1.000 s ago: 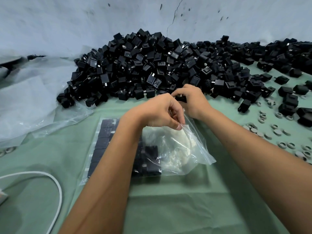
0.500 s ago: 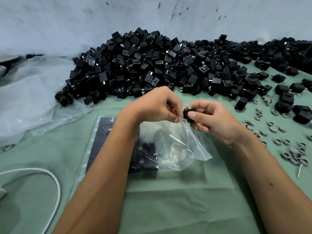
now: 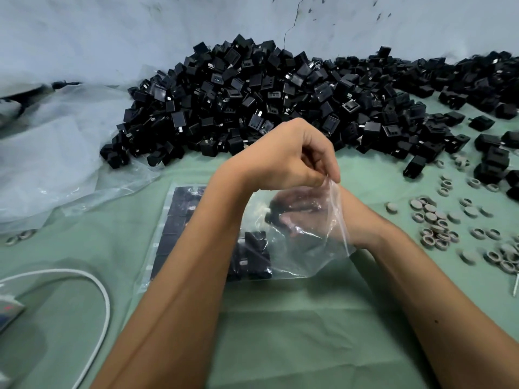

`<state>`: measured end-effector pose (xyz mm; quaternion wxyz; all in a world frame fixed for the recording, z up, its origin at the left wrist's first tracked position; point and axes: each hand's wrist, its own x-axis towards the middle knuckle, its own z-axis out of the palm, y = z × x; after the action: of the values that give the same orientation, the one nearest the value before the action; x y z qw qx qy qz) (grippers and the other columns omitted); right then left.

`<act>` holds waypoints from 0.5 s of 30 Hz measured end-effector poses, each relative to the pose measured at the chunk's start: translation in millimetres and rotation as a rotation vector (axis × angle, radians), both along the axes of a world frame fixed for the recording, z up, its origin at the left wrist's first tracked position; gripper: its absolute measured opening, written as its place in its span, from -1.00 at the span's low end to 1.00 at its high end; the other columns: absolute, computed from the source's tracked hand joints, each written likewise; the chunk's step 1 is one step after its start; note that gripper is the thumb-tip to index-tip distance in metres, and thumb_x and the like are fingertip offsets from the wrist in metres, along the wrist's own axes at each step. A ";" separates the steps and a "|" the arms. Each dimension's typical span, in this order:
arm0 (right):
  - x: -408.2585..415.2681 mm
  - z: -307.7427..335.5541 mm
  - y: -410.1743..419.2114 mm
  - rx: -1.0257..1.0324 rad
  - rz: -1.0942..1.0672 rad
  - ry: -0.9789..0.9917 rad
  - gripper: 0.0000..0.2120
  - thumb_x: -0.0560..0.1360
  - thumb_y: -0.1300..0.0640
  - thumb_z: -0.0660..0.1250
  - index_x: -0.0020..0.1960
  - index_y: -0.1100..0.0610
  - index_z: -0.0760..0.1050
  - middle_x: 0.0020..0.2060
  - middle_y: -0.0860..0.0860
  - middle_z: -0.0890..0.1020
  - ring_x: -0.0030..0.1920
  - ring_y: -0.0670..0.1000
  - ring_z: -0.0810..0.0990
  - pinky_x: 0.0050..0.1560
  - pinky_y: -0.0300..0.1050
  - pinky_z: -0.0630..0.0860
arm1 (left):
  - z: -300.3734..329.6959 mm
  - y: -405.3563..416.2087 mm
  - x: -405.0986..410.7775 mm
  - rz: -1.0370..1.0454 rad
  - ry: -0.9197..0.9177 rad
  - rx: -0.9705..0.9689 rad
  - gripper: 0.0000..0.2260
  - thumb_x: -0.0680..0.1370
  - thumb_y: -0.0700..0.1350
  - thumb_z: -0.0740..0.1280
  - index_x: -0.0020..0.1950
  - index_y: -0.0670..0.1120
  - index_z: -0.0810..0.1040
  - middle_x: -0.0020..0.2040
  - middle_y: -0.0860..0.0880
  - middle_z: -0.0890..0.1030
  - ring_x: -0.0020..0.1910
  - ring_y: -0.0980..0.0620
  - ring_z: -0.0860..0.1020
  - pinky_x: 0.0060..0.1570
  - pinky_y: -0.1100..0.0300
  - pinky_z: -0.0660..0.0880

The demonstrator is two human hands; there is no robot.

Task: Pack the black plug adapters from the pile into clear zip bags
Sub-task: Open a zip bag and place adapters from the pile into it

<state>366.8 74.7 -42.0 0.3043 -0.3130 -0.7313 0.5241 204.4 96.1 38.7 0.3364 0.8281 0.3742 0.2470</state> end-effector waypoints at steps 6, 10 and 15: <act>5.4 5.3 2.6 -0.188 0.103 -0.011 -0.77 0.54 0.24 0.49 0.19 0.24 0.63 -0.01 0.12 0.75 -0.11 0.18 0.74 -0.16 -0.14 0.67 | 5.3 -1.6 -3.0 -0.004 -0.006 0.003 -0.83 0.44 -0.42 0.49 -0.09 -0.19 0.74 -0.16 -0.23 0.70 -0.20 -0.09 0.64 -0.14 0.14 0.57; -12.2 -1.2 11.5 -0.355 -0.064 0.068 -0.81 0.55 0.23 0.44 0.16 0.23 0.61 -0.15 0.04 0.74 -0.16 0.06 0.73 -0.15 -0.15 0.66 | 7.1 -3.7 0.2 -0.017 0.021 0.002 -0.85 0.44 -0.40 0.47 -0.09 -0.19 0.75 -0.15 -0.24 0.69 -0.11 -0.24 0.65 -0.05 -0.06 0.61; -36.2 -19.5 0.6 -0.199 -0.300 0.136 -0.82 0.41 0.15 0.60 -0.03 0.20 0.72 -0.19 0.08 0.76 -0.21 0.04 0.73 -0.22 -0.07 0.68 | 5.3 -3.9 0.4 -0.005 0.037 -0.021 -0.82 0.43 -0.40 0.47 -0.10 -0.15 0.76 -0.16 -0.23 0.70 -0.16 -0.18 0.65 -0.14 0.09 0.59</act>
<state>330.5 75.2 -61.5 0.3952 -0.4110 -0.5988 0.5624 204.8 92.2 44.0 0.3387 0.8298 0.3809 0.2270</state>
